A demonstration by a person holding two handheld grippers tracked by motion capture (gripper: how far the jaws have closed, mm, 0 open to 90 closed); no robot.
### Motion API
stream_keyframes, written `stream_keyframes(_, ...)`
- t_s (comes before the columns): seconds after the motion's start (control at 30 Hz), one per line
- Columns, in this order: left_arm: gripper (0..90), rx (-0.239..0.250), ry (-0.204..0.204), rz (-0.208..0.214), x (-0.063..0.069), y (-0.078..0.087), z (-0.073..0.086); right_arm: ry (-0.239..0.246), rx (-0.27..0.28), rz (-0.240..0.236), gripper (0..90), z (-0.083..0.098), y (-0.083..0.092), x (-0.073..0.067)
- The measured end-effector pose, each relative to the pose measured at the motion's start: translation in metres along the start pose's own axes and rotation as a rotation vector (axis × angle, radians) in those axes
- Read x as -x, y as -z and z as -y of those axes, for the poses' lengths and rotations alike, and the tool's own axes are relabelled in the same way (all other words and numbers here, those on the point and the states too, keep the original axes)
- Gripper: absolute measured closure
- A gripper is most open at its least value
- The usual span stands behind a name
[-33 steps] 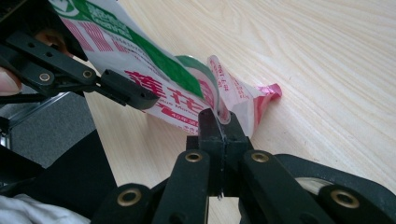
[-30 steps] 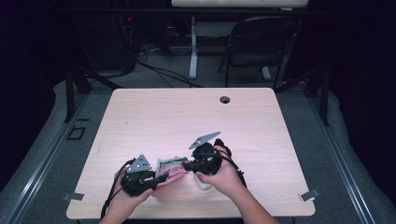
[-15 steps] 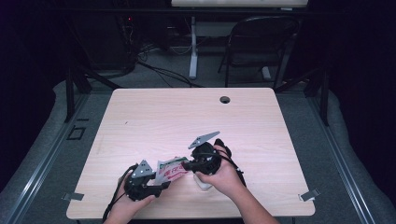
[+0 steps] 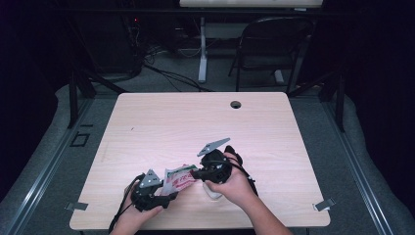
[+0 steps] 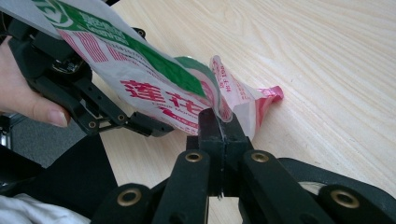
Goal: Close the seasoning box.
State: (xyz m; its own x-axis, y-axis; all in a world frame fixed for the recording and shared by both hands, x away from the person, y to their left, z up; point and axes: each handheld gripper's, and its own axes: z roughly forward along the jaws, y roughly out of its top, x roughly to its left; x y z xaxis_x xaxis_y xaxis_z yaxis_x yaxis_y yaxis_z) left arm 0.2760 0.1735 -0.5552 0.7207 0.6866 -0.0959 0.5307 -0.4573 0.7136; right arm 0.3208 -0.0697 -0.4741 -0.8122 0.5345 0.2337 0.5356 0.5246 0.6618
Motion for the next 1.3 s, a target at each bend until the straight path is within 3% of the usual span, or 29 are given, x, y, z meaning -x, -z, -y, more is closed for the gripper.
stream_keyframes(0.13,34.6,-0.027,0.003,-0.02,-0.001,-0.004,0.004,0.004,-0.002,0.0,90.0,0.0,0.0,0.0)
stream_keyframes(0.23,34.5,-0.035,0.029,-0.016,-0.003,-0.01,0.007,0.001,-0.003,-0.001,90.0,0.0,0.0,0.0)
stream_keyframes(0.43,34.4,-0.058,0.018,-0.011,-0.005,-0.019,0.009,0.001,-0.005,0.001,90.0,0.0,0.0,-0.001)
stream_keyframes(0.93,29.7,-0.033,-0.002,-0.029,-0.002,-0.03,0.009,0.001,-0.005,-0.005,90.0,0.001,0.0,-0.001)
stream_keyframes(1.13,39.1,-0.031,-0.038,-0.076,0.0,-0.03,0.01,0.001,0.001,-0.007,90.0,0.001,0.0,-0.002)
stream_keyframes(1.3,44.5,-0.037,-0.038,-0.081,-0.002,-0.029,0.009,0.0,0.003,-0.013,90.0,0.0,0.0,-0.002)
